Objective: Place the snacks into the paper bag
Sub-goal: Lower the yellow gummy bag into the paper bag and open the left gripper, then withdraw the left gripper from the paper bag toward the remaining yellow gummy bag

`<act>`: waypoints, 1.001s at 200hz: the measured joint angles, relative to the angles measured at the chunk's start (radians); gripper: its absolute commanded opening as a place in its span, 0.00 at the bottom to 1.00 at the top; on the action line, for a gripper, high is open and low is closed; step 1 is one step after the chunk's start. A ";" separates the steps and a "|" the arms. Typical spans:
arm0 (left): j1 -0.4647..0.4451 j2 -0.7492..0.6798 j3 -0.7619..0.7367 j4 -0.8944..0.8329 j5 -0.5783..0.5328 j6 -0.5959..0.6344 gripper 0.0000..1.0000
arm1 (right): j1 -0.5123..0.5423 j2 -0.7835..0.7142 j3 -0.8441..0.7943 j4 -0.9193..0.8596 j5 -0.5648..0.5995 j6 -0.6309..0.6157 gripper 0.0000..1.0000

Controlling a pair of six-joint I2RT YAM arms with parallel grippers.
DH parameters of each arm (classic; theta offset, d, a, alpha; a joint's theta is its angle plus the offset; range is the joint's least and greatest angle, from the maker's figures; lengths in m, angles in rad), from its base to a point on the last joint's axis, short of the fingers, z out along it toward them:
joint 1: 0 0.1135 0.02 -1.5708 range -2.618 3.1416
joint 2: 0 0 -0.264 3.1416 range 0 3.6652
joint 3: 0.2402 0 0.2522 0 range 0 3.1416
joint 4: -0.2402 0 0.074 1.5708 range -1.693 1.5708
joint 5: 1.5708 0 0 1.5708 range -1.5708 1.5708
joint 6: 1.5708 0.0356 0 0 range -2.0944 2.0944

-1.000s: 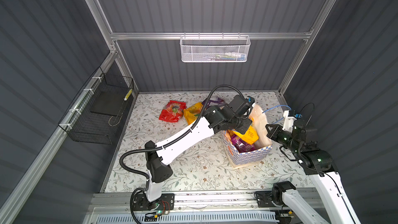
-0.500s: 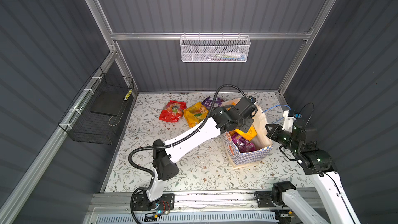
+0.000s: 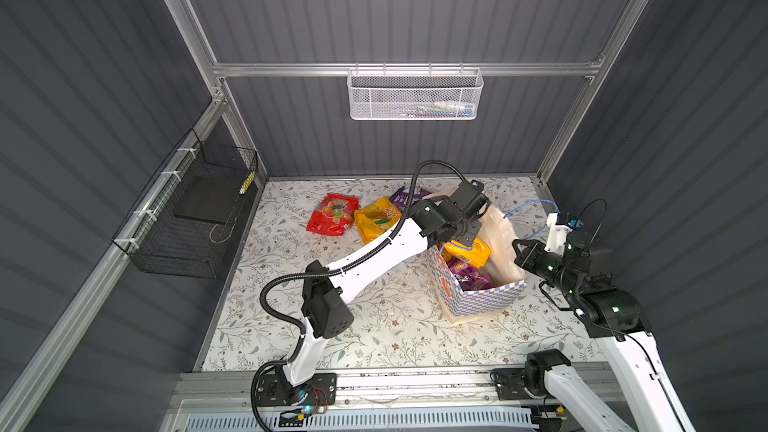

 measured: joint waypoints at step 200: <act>0.018 -0.699 -0.500 0.188 -0.105 0.011 1.00 | -0.003 -0.022 -0.019 0.007 -0.001 0.000 0.00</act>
